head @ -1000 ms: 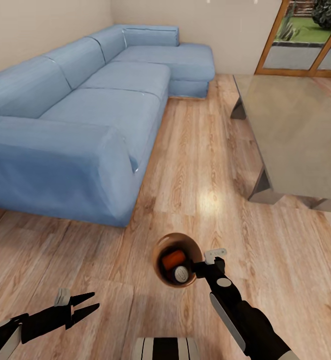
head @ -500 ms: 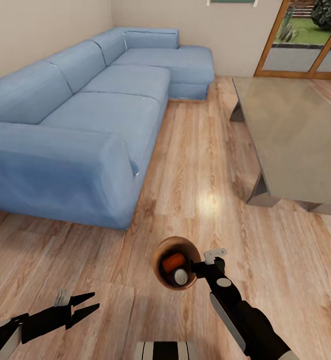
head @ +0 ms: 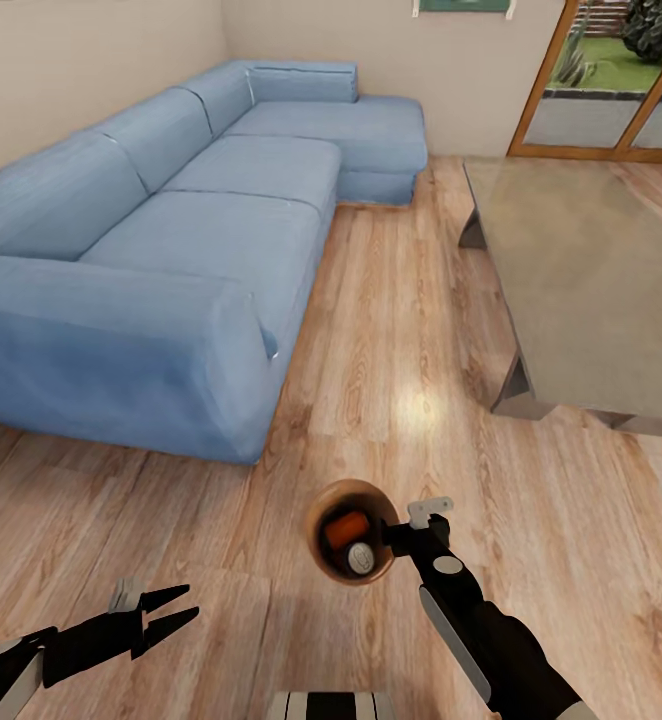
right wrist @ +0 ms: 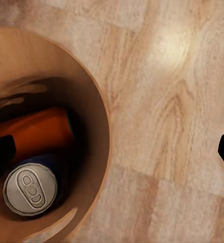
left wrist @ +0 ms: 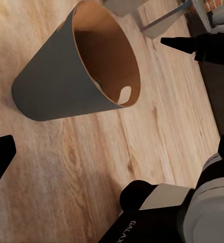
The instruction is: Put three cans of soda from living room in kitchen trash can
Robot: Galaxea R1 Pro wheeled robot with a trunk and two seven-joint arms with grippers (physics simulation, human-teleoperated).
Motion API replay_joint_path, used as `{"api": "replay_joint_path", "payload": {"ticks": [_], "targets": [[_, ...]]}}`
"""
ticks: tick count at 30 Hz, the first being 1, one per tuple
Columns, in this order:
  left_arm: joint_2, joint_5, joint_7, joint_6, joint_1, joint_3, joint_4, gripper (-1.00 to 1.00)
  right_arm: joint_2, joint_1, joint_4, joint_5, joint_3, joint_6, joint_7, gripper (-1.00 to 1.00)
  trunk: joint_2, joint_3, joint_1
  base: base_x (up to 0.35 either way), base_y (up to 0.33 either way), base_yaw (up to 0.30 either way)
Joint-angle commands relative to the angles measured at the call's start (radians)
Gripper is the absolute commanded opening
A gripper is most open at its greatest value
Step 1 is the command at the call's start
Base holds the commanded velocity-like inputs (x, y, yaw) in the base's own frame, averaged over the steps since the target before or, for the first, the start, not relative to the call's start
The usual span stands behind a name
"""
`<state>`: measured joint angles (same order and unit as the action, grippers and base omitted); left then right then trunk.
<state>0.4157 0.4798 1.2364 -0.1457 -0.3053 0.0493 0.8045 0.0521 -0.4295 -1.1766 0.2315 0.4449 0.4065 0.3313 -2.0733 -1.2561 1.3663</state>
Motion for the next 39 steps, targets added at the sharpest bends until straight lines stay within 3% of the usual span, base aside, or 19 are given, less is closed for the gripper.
{"api": "replay_joint_path", "payload": {"ticks": [1, 12, 39], "targets": [[0.0, 0.0, 0.0, 0.0, 0.0, 0.0, 0.0, 1.0, 0.0, 0.0, 0.0, 0.0, 0.0, 0.0, 0.0, 1.0, 0.007, 0.003, -0.004, 0.0, 0.0, 0.0], [0.0, 0.0, 0.0, 0.0, 0.0, -0.002, 0.0, 1.0, 0.0, 0.0, 0.0, 0.0, 0.0, 0.0, 0.0, 1.0, 0.084, 0.038, -0.046, 0.0, 0.0, 0.0], [0.0, 0.0, -0.002, 0.0, 0.0, -0.002, -0.001, 1.0, 0.0, 0.0, 0.0, 0.0, 0.0, 0.0, 0.0, 1.0, 0.273, 0.166, -0.15, 0.0, 0.0, 0.0]]}}
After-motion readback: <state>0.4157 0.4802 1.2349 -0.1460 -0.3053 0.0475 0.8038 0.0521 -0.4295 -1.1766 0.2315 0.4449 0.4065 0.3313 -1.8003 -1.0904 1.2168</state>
